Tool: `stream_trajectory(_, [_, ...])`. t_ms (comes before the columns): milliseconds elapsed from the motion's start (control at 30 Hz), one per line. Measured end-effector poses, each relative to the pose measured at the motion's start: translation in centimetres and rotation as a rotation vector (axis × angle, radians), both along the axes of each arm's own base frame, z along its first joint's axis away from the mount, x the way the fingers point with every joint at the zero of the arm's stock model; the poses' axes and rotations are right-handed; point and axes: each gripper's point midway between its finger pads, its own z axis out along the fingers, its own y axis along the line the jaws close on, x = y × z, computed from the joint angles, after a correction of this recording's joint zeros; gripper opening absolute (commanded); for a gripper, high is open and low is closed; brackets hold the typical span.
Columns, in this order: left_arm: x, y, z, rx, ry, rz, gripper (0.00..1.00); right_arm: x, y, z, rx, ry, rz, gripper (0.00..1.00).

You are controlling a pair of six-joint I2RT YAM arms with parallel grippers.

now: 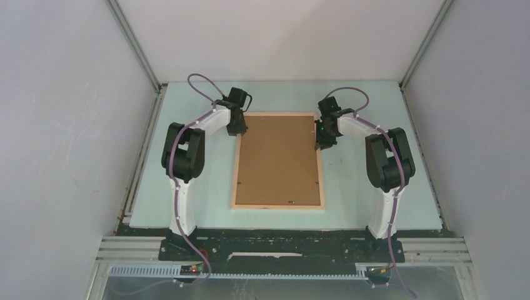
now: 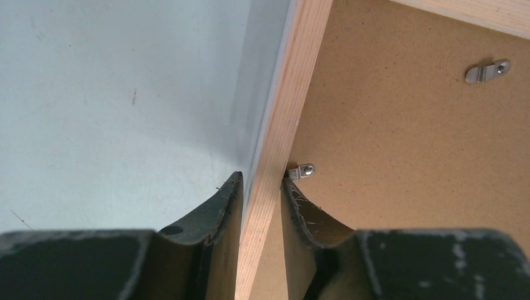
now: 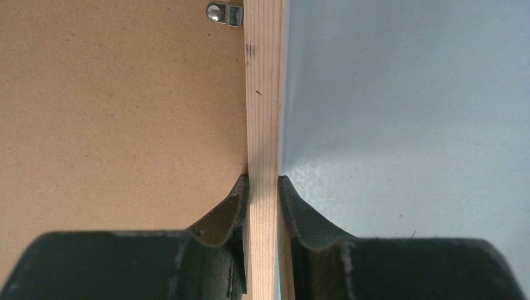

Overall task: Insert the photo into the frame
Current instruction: Install the photo frame at the center of the board.

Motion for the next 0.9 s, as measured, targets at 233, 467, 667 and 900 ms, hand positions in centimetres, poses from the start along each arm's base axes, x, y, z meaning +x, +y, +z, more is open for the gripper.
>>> stream_trajectory(233, [0.0,-0.1,0.0,-0.031,0.009,0.032,0.14,0.0,0.0,0.0,-0.001,0.000,0.001,0.03])
stream_trajectory(467, [0.0,-0.1,0.0,-0.046,0.012,0.035,0.14,0.0,0.0,0.0,-0.002,-0.001,0.001,0.03])
stream_trajectory(667, [0.1,-0.2,0.1,-0.097,0.028,0.029,0.21,0.0,0.0,0.0,-0.003,-0.001,0.001,0.03])
stream_trajectory(900, [0.1,0.1,1.4,-0.177,0.004,0.040,0.59,0.0,0.0,0.0,-0.003,0.000,0.001,0.06])
